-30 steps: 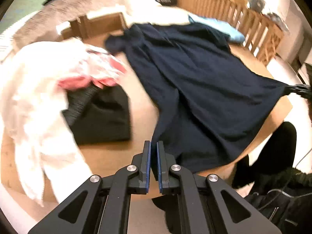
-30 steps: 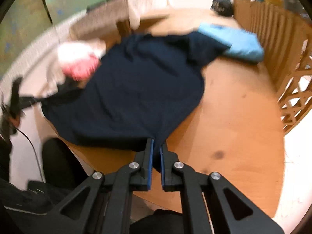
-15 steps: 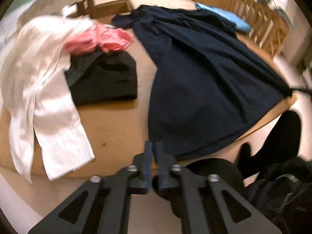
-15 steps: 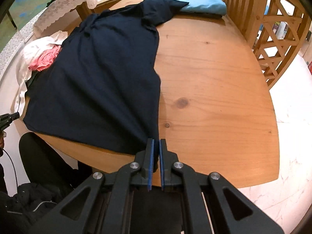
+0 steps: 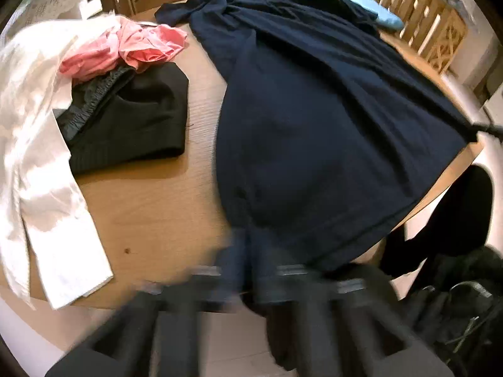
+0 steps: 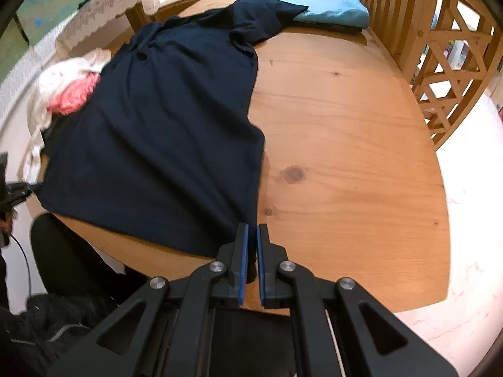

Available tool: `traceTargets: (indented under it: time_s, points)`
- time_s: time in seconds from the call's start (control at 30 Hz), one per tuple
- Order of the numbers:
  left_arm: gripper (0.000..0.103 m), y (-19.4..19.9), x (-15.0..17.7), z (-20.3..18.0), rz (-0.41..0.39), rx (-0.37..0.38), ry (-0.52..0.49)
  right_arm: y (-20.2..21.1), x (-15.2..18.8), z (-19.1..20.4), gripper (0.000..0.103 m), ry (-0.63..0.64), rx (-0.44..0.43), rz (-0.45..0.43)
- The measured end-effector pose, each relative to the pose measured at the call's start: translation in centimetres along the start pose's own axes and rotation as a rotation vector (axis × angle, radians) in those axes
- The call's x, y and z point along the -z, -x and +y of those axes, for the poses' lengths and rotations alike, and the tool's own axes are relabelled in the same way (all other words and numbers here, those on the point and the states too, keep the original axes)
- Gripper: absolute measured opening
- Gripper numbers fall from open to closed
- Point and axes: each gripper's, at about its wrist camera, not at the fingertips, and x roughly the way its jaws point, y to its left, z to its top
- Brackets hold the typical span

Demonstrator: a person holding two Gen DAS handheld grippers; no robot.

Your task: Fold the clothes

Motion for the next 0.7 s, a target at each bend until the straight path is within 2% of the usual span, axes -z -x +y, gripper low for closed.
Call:
traceTargets:
  time_s: [0.1,0.17,0.23,0.3,0.37,0.43,0.57,0.63,0.7]
  points:
    - [0.003,2.2,-0.7,1.6,-0.094,0.057,0.111,1.3,-1.2,-1.2,0.005,-0.096,-0.175,-0.068]
    - [0.003,4.7,-1.4,2.4,-0.161,0.068,0.131,3.1,-2.2,-1.6,0.005,-0.125,-0.203,-0.128]
    - [0.003,7.2,-2.1,3.1,-0.227,0.078,0.151,4.9,-2.9,-1.2,0.005,-0.091,-0.112,-0.17]
    - [0.003,8.9,-1.8,3.2,-0.25,0.047,0.132,5.4,-2.6,-0.9,0.005,-0.077,-0.06,-0.161]
    - [0.003,9.2,-0.8,3.4,-0.239,0.033,0.134,5.4,-1.9,-0.8,0.004,-0.073,-0.024,-0.14]
    - [0.003,8.5,0.9,3.1,-0.21,0.054,0.142,3.7,-0.1,-0.7,0.004,-0.064,0.014,-0.078]
    - [0.003,4.9,4.4,3.2,-0.102,0.029,0.166,-0.6,2.7,-0.5,0.004,-0.066,0.033,0.046]
    - [0.003,3.6,5.1,4.3,-0.075,0.04,0.203,-1.7,3.2,-0.1,0.004,-0.056,0.058,0.068]
    - [0.004,3.4,5.3,4.7,-0.079,0.038,0.203,-1.7,3.3,0.2,0.004,-0.046,0.075,0.065]
